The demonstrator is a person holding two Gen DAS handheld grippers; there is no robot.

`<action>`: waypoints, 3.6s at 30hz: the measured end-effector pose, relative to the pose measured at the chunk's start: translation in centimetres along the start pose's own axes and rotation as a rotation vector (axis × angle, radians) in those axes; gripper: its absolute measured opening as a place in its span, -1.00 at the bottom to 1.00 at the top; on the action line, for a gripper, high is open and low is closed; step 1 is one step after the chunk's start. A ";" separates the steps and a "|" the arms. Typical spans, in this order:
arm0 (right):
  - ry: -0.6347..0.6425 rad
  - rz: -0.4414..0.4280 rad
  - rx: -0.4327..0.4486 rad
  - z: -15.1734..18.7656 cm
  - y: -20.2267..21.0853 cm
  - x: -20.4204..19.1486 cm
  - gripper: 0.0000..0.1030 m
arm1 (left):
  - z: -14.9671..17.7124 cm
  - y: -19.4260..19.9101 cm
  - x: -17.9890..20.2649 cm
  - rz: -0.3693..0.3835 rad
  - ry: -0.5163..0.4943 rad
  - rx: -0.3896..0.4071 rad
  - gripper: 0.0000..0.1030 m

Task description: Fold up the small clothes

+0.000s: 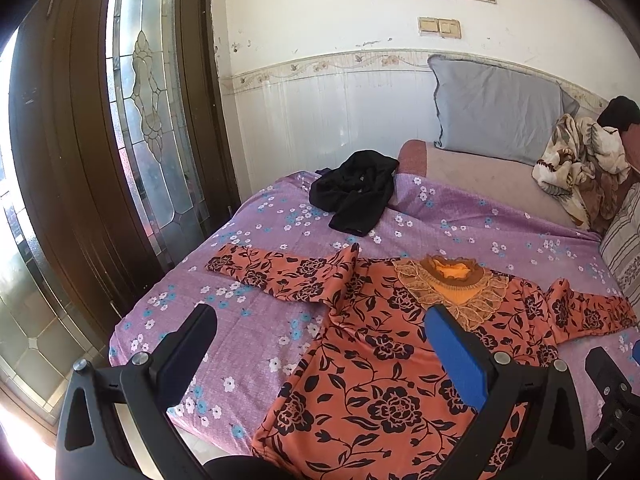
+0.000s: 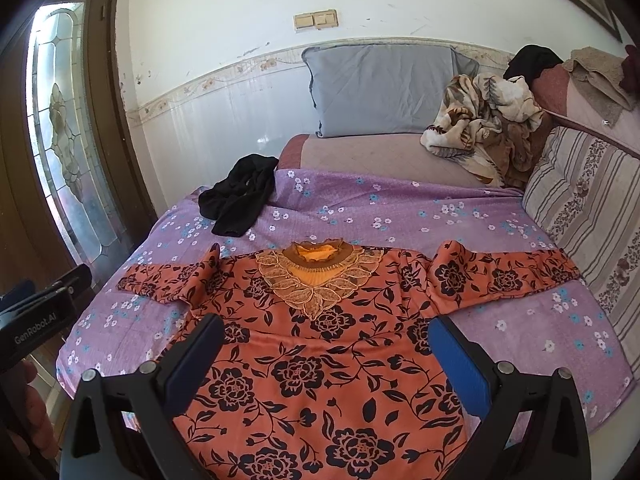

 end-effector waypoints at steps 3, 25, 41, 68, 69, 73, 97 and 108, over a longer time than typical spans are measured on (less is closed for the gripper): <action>0.007 0.007 0.006 -0.1 -0.2 0.2 1.00 | 0.2 -0.4 0.3 -0.004 -0.006 0.009 1.00; -0.054 0.032 0.027 -2.4 -6.3 5.1 1.00 | 0.2 -5.0 3.7 -0.054 -0.079 -0.020 1.00; -0.924 -0.028 -0.089 10.8 -22.2 34.0 0.97 | 15.3 -24.8 9.4 -0.031 -0.159 -0.481 1.00; -0.890 -0.176 0.197 3.3 -23.7 40.4 -0.86 | 16.1 -26.0 9.5 -0.027 -0.142 -0.514 1.00; -0.853 -0.239 0.213 1.2 -23.2 37.8 -0.86 | 15.2 -25.9 9.0 -0.036 -0.140 -0.489 1.00; -0.716 -0.481 0.238 -5.3 -22.6 25.6 -0.86 | 11.3 -25.4 5.8 -0.111 -0.112 -0.373 1.00; 0.091 -0.640 -0.199 0.9 -28.9 -12.1 0.42 | 6.3 -28.3 -11.4 -0.342 0.316 -0.443 1.00; -0.067 -0.706 -0.020 -6.4 -26.0 -12.4 0.44 | 6.6 -29.2 -17.0 -0.412 0.452 -0.479 1.00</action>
Point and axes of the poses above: each gripper's, at about its wrist camera, not at the fingertips, and y roughly against the way its jaws point, x to its right, z to its underside, the point moved 9 cm from there along -y, roughly the way its jaws point, and after that the axes turned 15 degrees about y, right-handed, at the moved point
